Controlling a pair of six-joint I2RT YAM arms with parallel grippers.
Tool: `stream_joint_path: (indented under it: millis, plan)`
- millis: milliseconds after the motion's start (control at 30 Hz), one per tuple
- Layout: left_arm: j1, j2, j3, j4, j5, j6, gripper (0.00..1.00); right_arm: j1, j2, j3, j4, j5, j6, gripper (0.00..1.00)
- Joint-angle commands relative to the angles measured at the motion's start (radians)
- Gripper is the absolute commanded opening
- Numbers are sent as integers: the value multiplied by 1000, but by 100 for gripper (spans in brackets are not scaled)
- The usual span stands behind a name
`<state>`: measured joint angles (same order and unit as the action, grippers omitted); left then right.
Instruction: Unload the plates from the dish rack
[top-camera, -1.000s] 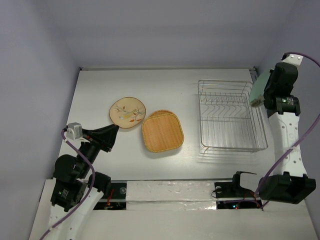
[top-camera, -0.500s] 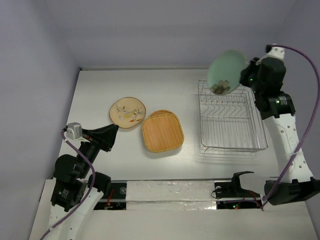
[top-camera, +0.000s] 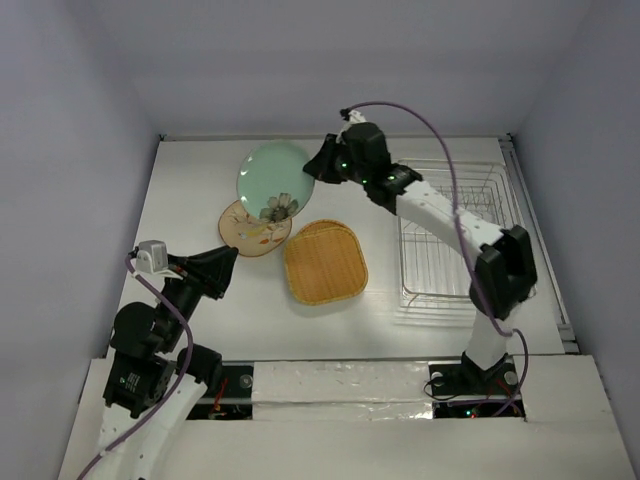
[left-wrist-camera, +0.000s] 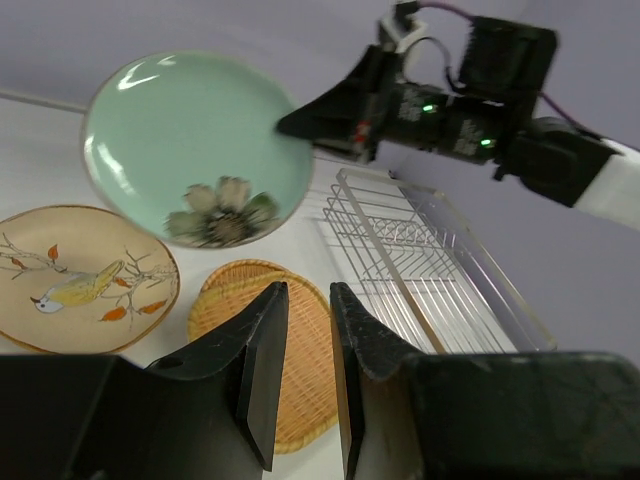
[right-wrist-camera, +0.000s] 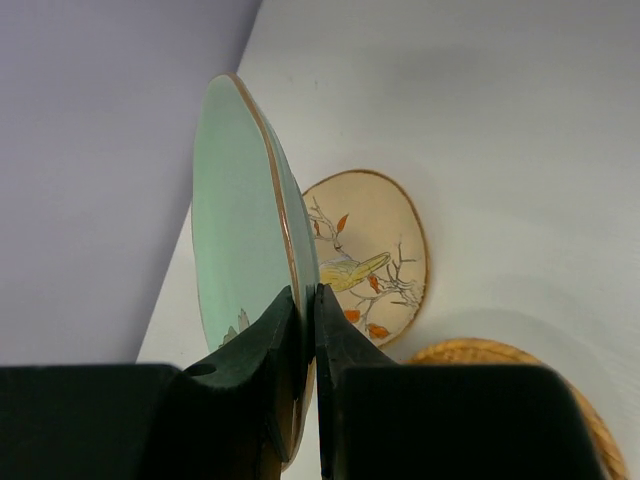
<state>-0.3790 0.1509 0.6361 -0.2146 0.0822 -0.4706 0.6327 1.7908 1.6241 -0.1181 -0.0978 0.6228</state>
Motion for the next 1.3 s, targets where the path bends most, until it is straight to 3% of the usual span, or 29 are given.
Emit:
stream_joint_path:
  millis: [0, 300, 567, 967, 1033, 1267]
  plan:
    - [8, 32, 5, 35, -6, -2, 21, 48, 86, 180, 230, -71, 92, 0]
    - [38, 41, 4, 40, 1, -2, 21, 81, 311, 349, 196, -121, 115, 0]
    - [69, 56, -1, 52, 33, 1, 21, 90, 429, 349, 201, -145, 138, 0]
    - [88, 53, -1, 54, 41, 3, 21, 90, 458, 249, 253, -181, 170, 0]
    - [88, 53, -3, 55, 42, 1, 21, 90, 464, 232, 232, -174, 170, 6]
    - [88, 53, -3, 55, 44, 3, 22, 90, 493, 250, 121, -146, 118, 45]
